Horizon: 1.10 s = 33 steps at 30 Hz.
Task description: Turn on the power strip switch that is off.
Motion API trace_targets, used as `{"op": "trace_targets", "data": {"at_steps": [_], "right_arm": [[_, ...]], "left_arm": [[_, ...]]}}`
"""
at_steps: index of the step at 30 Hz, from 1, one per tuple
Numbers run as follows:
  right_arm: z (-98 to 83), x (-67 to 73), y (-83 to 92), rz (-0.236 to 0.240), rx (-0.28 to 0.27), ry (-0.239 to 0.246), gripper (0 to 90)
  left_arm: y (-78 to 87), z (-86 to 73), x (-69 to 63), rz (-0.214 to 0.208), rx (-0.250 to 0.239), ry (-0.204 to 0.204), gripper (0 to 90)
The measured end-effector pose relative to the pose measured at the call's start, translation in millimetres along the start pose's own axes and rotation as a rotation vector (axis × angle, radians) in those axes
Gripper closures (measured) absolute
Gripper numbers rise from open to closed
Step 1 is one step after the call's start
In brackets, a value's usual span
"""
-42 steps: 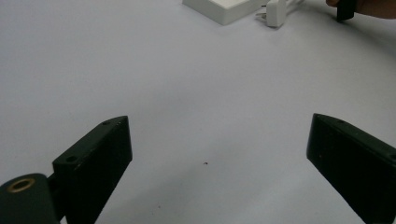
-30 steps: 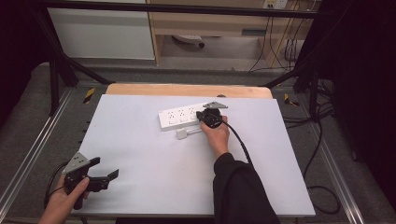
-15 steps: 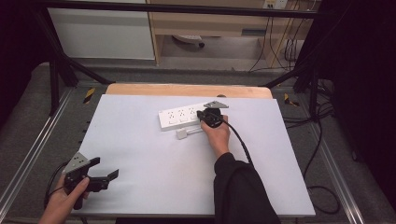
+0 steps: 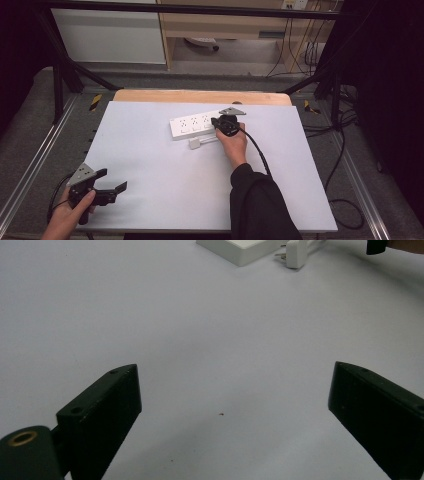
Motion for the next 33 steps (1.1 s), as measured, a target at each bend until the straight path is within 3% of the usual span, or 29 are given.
{"op": "trace_targets", "data": {"at_steps": [11, 33], "right_arm": [[4.3, 2.9, 6.8, 0.013, -0.01, 0.013, 90.0], [21.5, 1.3, 39.3, 0.042, -0.047, 0.023, 86.4]], "left_arm": [[0.1, -0.1, 0.0, 0.001, 0.001, 0.0, 6.9], [0.2, -0.6, 0.0, 0.001, 0.002, 0.001, 7.0]]}}
Point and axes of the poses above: each handheld gripper's, and its own axes: y roughly backward along the jaws, z roughly out of its top, x roughly to its left, the point moved 3 cm from there along -y, roughly forward along the jaws, and after that the axes turned 10 degrees about -y, right-handed, at the moved point
